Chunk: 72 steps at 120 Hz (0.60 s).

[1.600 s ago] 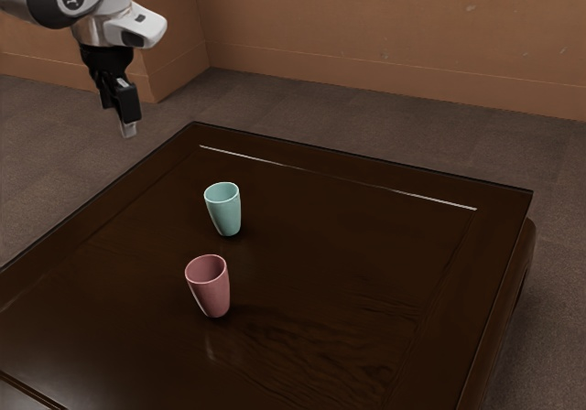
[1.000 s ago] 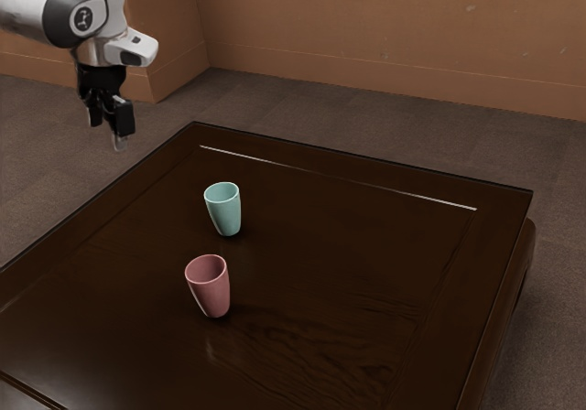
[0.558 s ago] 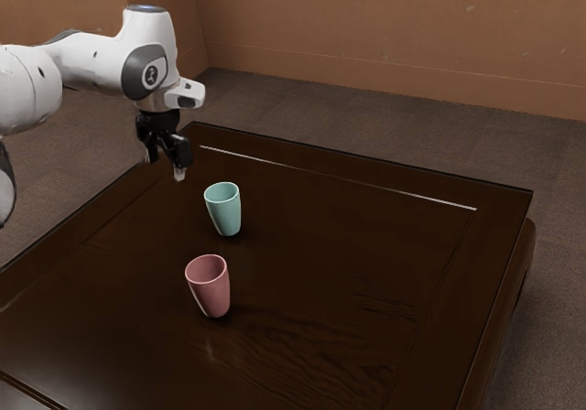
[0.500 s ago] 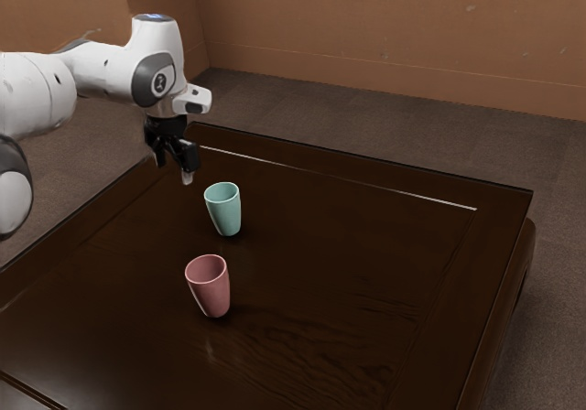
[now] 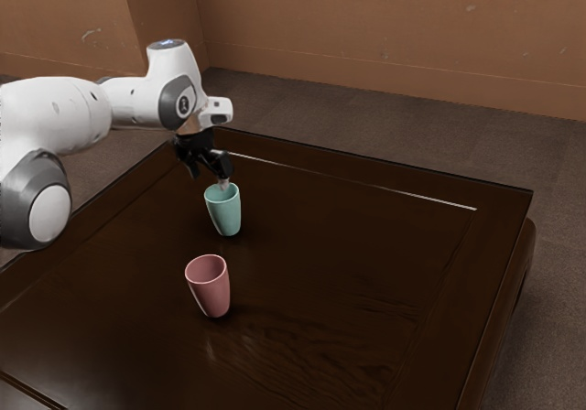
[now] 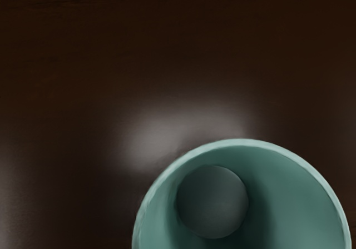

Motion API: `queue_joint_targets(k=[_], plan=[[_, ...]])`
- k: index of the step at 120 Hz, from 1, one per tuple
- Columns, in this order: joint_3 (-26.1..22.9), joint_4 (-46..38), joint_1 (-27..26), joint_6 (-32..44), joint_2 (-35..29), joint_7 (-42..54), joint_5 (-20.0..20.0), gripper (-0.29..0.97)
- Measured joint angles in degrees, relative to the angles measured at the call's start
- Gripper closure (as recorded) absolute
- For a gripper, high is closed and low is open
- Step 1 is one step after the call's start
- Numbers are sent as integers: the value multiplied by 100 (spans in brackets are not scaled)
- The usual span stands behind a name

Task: Place the left cup onto the right cup

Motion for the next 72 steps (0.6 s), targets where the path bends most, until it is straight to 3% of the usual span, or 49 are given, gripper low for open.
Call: queue_joint_targets(k=[72], plan=[[8,-129,81,447,270,-170,-5,0]])
